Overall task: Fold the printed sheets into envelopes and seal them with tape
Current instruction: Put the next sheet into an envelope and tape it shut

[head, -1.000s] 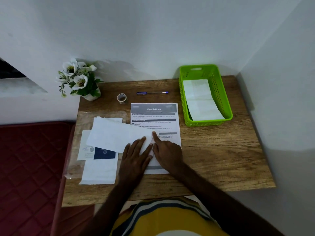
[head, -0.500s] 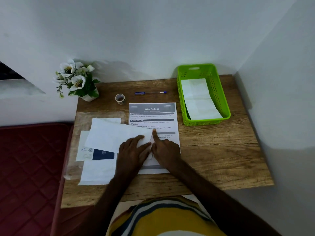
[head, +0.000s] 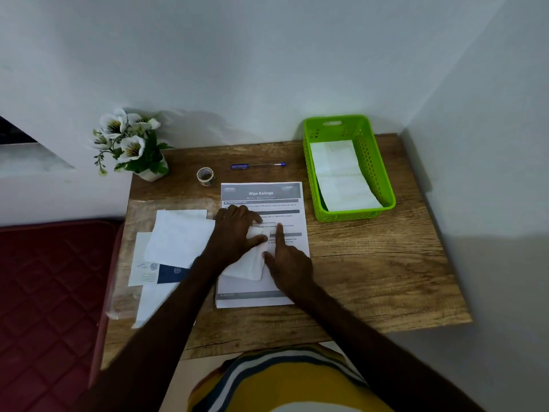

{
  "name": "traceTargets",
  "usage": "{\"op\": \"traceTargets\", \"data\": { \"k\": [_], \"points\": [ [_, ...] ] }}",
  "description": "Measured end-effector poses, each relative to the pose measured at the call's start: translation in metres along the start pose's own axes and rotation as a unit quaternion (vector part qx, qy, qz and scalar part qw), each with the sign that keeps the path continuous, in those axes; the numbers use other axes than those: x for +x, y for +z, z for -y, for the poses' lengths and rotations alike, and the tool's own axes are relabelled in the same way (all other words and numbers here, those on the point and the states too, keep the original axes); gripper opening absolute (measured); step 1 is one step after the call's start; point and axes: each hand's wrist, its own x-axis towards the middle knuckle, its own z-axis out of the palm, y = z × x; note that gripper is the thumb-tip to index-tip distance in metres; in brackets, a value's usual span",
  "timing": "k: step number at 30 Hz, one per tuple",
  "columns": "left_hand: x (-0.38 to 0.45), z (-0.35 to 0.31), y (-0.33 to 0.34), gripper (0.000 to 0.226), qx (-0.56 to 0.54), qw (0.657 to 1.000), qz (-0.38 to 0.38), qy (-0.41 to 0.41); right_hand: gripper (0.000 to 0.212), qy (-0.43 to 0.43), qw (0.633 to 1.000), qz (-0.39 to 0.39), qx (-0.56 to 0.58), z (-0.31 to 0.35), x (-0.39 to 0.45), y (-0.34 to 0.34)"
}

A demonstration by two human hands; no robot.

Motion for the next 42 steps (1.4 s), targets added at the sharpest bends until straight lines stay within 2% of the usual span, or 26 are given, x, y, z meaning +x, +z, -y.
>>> {"op": "traceTargets", "data": {
  "k": [6, 8, 10, 12, 14, 16, 18, 21, 27, 34, 40, 42],
  "points": [
    [0.01, 0.003, -0.003, 0.021, -0.051, 0.998, 0.028, 0.002, 0.08, 0.005, 1.0, 0.01, 0.014, -0.002, 0.002, 0.002],
    [0.01, 0.006, -0.005, 0.017, -0.075, 0.997, 0.025, 0.008, 0.078, 0.018, 0.998, 0.014, 0.054, -0.003, 0.002, 0.0],
    [0.012, 0.008, -0.009, 0.017, -0.111, 0.994, 0.019, 0.012, 0.065, 0.01, 0.993, -0.019, 0.118, -0.005, 0.002, -0.008],
    [0.013, 0.01, -0.012, 0.016, -0.152, 0.988, 0.011, 0.019, 0.043, -0.021, 0.984, -0.075, 0.16, -0.005, 0.007, -0.019],
    [0.015, 0.011, -0.017, 0.015, -0.182, 0.983, 0.019, 0.006, 0.034, -0.024, 0.978, -0.064, 0.198, -0.003, 0.015, -0.028],
    [0.018, 0.01, -0.02, 0.017, -0.209, 0.977, 0.035, -0.019, 0.034, -0.01, 0.957, -0.005, 0.291, 0.0, 0.021, -0.034],
    [0.022, 0.007, -0.024, 0.017, -0.228, 0.972, 0.043, -0.04, 0.035, 0.02, 0.915, 0.033, 0.401, 0.002, 0.023, -0.036],
    [0.026, 0.003, -0.026, 0.01, -0.256, 0.963, 0.052, -0.058, 0.031, 0.042, 0.877, 0.018, 0.479, 0.004, 0.024, -0.033],
    [0.028, -0.003, -0.032, 0.02, -0.326, 0.943, 0.06, -0.044, 0.034, -0.001, 0.868, -0.016, 0.496, 0.004, 0.024, -0.024],
    [0.033, -0.004, -0.028, 0.005, -0.327, 0.94, 0.049, -0.081, 0.032, 0.031, 0.826, 0.078, 0.557, -0.005, 0.022, -0.015],
    [0.035, -0.006, -0.026, 0.013, -0.295, 0.952, 0.042, -0.069, 0.024, 0.029, 0.837, 0.018, 0.546, -0.01, 0.025, -0.01],
    [0.035, -0.008, -0.024, 0.011, -0.291, 0.953, 0.046, -0.07, 0.02, 0.031, 0.83, 0.026, 0.556, -0.01, 0.024, -0.011]
  ]
}}
